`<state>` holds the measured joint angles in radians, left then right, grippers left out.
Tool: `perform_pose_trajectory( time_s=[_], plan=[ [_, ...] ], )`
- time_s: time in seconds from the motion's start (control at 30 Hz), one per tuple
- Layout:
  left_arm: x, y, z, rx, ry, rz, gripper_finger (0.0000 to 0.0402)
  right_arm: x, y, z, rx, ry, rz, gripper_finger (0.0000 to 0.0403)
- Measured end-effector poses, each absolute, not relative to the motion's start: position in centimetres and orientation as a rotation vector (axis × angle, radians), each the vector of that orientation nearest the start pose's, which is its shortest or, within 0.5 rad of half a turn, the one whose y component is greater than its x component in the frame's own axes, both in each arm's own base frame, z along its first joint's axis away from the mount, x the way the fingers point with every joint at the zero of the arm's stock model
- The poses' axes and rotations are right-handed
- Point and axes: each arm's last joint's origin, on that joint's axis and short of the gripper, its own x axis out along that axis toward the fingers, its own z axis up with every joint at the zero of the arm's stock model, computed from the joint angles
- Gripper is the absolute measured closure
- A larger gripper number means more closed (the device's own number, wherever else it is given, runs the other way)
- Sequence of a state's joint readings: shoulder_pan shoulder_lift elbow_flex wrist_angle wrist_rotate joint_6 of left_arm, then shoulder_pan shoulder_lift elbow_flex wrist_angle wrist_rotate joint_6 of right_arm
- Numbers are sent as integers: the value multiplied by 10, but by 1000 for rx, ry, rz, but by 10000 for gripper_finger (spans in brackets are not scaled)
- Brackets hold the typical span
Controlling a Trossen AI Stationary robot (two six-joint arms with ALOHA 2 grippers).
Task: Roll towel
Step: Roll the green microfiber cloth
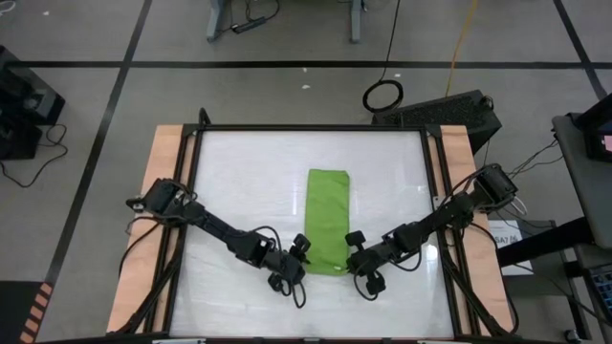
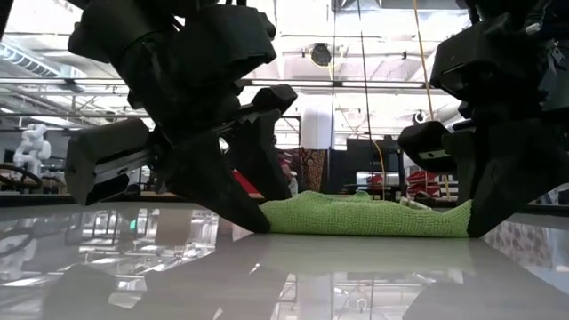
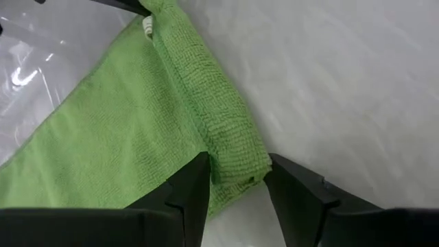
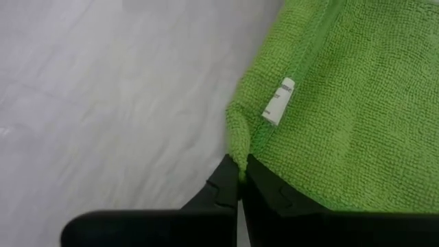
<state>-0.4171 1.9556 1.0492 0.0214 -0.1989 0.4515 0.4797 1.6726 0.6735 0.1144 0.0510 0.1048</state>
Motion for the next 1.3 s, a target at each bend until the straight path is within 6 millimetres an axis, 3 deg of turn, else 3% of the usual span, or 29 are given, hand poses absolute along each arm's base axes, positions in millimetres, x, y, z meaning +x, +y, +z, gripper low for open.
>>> perform_pose_trajectory(
  time_s=[0.17, 0.4, 0.57, 0.7, 0.87, 1.1, 1.2, 1.3],
  plan=[
    [350, -148, 110, 617, 811, -348, 269, 260, 131, 118, -117, 879, 347, 402],
    [351, -147, 109, 558, 826, -358, 388, 260, 131, 118, -94, 881, 334, 402],
    [351, -145, 109, 462, 840, -317, 390, 260, 131, 118, -84, 884, 329, 402],
    [356, -133, 110, 260, 872, -326, 396, 260, 131, 118, -94, 887, 328, 384],
    [362, -114, 110, -48, 921, -349, 396, 259, 132, 118, -152, 880, 299, 322],
    [369, -93, 110, -307, 963, -374, 396, 253, 139, 117, -188, 880, 276, 228],
    [369, -88, 110, -353, 971, -395, 397, 249, 145, 117, -206, 880, 263, 222],
    [371, -83, 111, -398, 968, -408, 397, 246, 149, 117, -199, 884, 248, 244]
  ],
)
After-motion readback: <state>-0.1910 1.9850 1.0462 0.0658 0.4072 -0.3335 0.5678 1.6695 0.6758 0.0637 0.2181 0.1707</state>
